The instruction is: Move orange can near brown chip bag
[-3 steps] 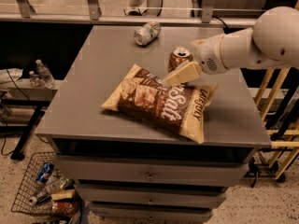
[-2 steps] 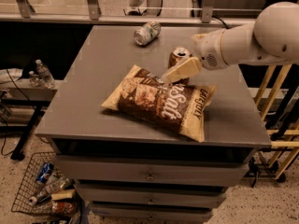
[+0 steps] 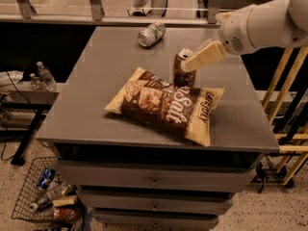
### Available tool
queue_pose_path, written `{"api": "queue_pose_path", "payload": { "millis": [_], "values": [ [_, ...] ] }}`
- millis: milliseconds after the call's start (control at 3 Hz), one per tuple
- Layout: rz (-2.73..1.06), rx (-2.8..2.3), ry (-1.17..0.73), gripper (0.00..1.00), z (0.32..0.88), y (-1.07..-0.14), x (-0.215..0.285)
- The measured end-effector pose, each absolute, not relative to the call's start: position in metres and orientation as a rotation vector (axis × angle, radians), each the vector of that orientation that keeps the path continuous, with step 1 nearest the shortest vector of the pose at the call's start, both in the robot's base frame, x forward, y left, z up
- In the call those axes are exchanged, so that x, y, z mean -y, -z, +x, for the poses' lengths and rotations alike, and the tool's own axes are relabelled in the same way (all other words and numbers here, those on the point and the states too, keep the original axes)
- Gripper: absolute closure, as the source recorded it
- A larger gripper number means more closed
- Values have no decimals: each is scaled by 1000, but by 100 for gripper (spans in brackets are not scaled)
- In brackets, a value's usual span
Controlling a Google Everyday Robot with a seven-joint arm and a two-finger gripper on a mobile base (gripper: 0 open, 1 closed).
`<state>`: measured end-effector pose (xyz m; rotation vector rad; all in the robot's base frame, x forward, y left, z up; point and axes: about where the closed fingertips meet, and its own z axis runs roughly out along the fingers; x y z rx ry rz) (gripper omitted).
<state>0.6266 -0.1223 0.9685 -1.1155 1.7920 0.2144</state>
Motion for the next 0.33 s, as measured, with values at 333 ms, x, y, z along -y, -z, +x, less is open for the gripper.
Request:
{"api": "queue_pose_path", "payload": {
  "millis": [333],
  "values": [
    [-1064,-1816,-123,0,612,-991,155]
  ]
}}
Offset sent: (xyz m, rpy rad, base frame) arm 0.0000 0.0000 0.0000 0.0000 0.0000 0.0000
